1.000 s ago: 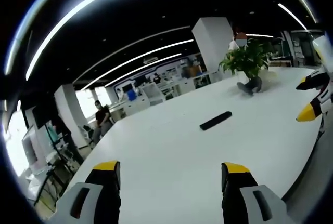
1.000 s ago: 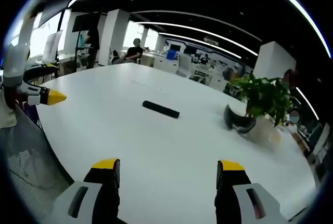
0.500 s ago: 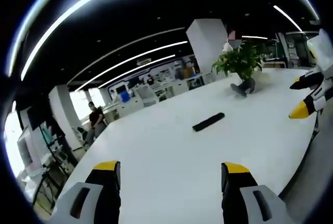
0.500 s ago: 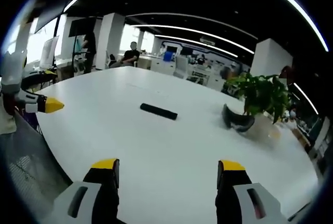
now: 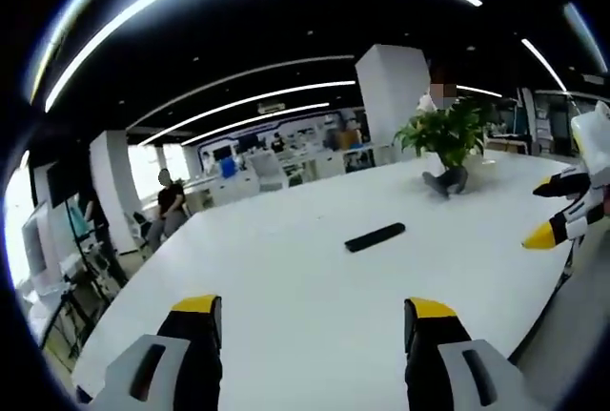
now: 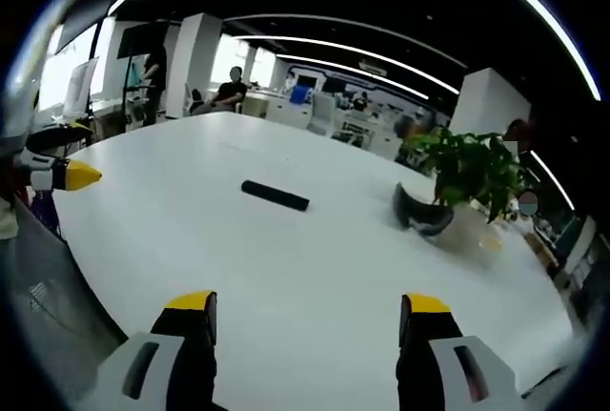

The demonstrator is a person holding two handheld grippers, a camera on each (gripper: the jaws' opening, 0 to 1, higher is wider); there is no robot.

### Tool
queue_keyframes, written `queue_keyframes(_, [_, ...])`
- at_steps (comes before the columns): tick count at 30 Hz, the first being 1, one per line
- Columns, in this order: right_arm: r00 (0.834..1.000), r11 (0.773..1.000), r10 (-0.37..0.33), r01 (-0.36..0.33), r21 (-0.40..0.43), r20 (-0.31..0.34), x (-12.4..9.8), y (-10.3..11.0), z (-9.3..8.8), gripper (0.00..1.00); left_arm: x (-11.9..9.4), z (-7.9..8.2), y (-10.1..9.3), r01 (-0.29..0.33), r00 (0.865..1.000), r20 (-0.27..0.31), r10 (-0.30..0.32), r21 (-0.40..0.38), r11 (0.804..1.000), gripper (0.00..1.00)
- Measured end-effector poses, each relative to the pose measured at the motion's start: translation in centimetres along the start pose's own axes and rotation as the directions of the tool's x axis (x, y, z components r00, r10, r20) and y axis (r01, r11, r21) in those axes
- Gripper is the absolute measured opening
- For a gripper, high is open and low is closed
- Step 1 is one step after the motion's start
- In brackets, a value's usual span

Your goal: Press the specified remote control buttons in sequence, fully releasing each button before pressing the next.

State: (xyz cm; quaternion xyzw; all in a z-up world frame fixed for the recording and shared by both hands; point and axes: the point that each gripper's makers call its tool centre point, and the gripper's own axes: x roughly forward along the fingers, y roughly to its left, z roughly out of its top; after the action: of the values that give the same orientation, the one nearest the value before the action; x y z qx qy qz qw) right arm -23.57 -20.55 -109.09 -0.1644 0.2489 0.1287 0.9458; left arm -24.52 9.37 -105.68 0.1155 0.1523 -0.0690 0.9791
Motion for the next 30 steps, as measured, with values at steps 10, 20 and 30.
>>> queue_keyframes(10, [0.999,0.999,-0.032,0.032,-0.015,-0.021,0.2,-0.5,-0.4,0.77,-0.1,0.8,-0.5,0.015,0.999,0.035,-0.017,0.033,0.999,0.81])
queue_keyframes(20, [0.999,0.999,-0.037,0.037,0.008,-0.021,0.4,-0.8,-0.4,0.76,2.8,3.2,-1.9,0.093,0.995,0.023,-0.096,0.104,0.99,0.84])
queue_keyframes(30, [0.998,1.0,-0.026,0.027,0.005,-0.061,0.7,-0.6,-1.1,0.75,8.9,7.3,-3.3,0.209,0.973,0.053,-0.226,0.226,0.951,0.81])
